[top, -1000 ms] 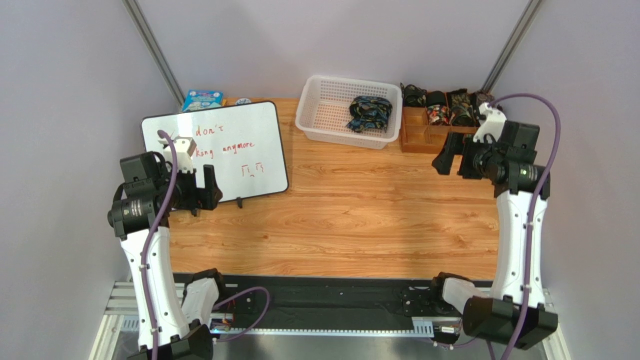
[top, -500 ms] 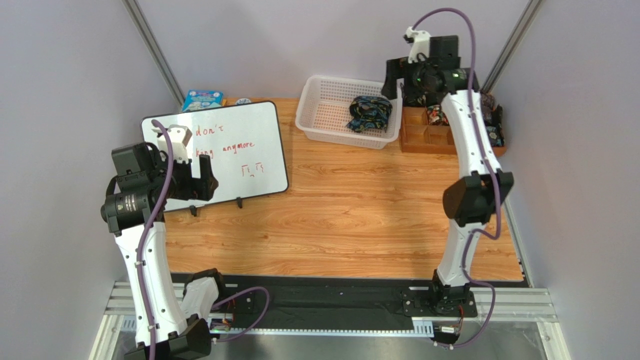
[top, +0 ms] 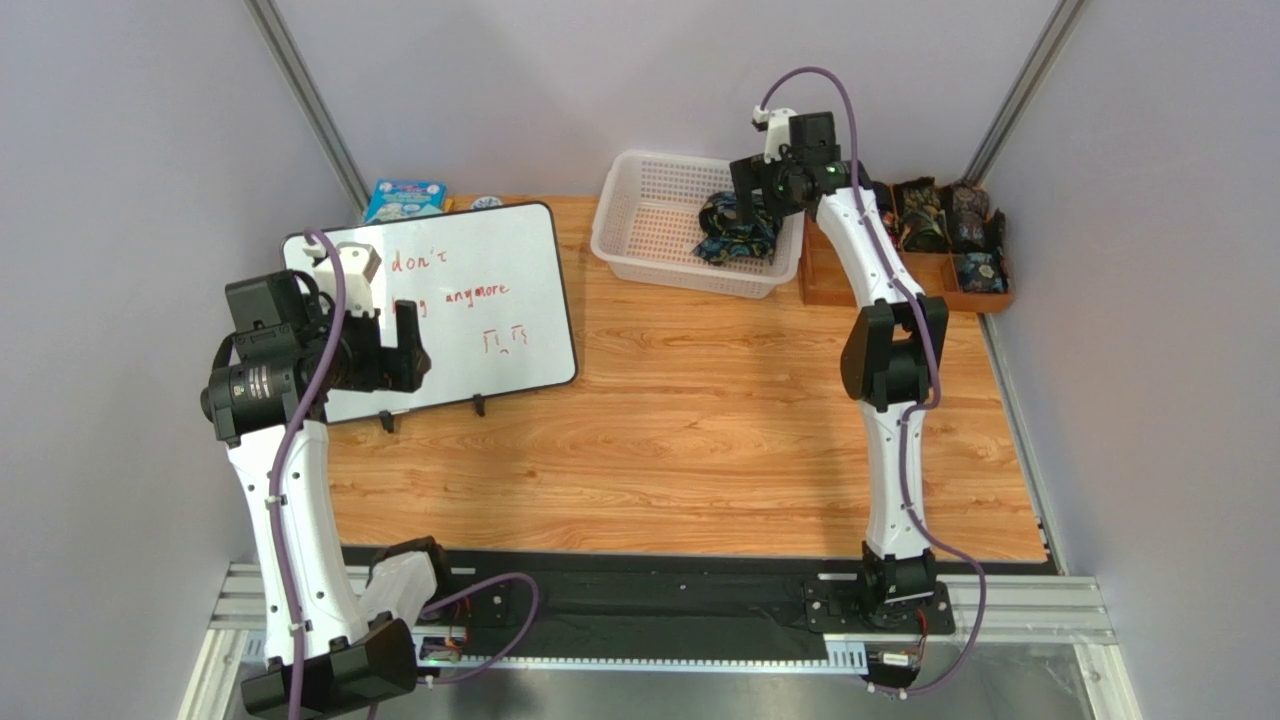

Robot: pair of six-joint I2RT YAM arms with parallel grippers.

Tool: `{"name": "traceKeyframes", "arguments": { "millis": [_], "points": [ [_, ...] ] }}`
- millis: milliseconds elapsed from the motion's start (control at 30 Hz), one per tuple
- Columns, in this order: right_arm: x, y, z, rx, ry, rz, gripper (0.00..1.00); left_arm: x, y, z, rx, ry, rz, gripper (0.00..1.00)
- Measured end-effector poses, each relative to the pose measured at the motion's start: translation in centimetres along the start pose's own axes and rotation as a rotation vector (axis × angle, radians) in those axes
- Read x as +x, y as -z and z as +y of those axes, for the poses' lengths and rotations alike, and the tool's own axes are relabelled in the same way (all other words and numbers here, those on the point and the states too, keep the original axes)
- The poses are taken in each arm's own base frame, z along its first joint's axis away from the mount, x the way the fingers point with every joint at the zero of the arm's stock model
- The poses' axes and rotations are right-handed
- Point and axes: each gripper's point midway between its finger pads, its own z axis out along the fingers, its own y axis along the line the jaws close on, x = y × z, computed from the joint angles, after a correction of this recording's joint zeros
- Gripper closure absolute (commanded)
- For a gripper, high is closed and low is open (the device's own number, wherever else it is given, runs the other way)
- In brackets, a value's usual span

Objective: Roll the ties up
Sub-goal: Pick up the tie from the bin.

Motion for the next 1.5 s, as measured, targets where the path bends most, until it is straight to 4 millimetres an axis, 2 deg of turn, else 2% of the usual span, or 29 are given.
{"name": "traceKeyframes", "arguments": {
  "millis": [267, 400, 533, 600, 633, 700, 733, 800, 833, 967, 1067, 1133, 1200, 1267, 1367, 1433, 1500],
  "points": [
    [0.6, -4.8, 0.8, 0.117, 0.208, -0.028, 0.0, 0.7, 0.1, 0.0, 0.0, 0.003, 0.029, 0.0],
    [2.1, -7.4, 1.3, 0.146, 0.276, -0.006, 0.0, 1.1, 0.1, 0.0, -0.003, 0.005, 0.045, 0.01],
    [4.1, -9.4, 0.7, 0.171, 0.313, 0.028, 0.04, 1.4, 0.1, -0.1, -0.002, 0.007, 0.055, 0.01],
    [4.8, -10.0, 0.2, 0.185, 0.326, 0.043, 0.15, 1.5, 0.2, -0.1, -0.002, 0.006, 0.054, 0.01],
    [5.0, -10.2, 0.1, 0.194, 0.333, 0.045, 0.32, 1.5, 0.3, -0.1, -0.003, 0.005, 0.053, 0.01],
    [5.0, -10.6, -0.3, 0.213, 0.349, 0.039, 0.52, 1.5, 0.4, -0.2, -0.004, 0.003, 0.049, 0.01],
    [4.8, -10.7, -0.5, 0.224, 0.354, 0.034, 0.71, 1.5, 0.4, -0.2, -0.005, 0.002, 0.048, 0.0],
    [4.6, -10.6, -0.8, 0.238, 0.362, 0.03, 0.85, 1.5, 0.6, -0.2, -0.008, 0.0, 0.046, 0.01],
    [4.3, -10.5, -0.9, 0.249, 0.361, 0.024, 1.0, 1.5, 0.6, -0.2, -0.011, -0.003, 0.045, 0.01],
    [2.8, -9.5, -1.1, 0.268, 0.342, -0.009, 1.0, 1.5, 1.1, -0.3, -0.017, -0.016, 0.028, 0.01],
    [0.4, -7.0, -0.9, 0.268, 0.303, -0.055, 1.0, 1.3, 1.6, -0.6, -0.017, -0.026, 0.005, 0.01],
    [-2.3, -3.5, -0.6, 0.257, 0.268, -0.111, 1.0, 1.2, 1.9, -1.0, -0.007, -0.034, -0.02, 0.0],
    [-5.5, 1.0, -0.3, 0.251, 0.235, -0.187, 1.0, 0.9, 2.3, -1.6, 0.014, -0.047, -0.055, 0.01],
    [-8.9, 7.0, 0.0, 0.242, 0.202, -0.284, 1.0, 0.3, 2.6, -2.4, 0.045, -0.064, -0.103, 0.01],
    [-12.5, 16.1, 0.0, 0.236, 0.15, -0.424, 1.0, -0.8, 3.4, -3.8, 0.103, -0.102, -0.189, 0.0],
    [-13.9, 22.5, -0.6, 0.242, 0.109, -0.514, 1.0, -1.6, 3.9, -4.7, 0.14, -0.129, -0.245, 0.01],
    [-13.9, 27.1, -1.4, 0.258, 0.074, -0.569, 1.0, -2.5, 4.5, -5.5, 0.174, -0.158, -0.299, 0.01]
  ]
}}
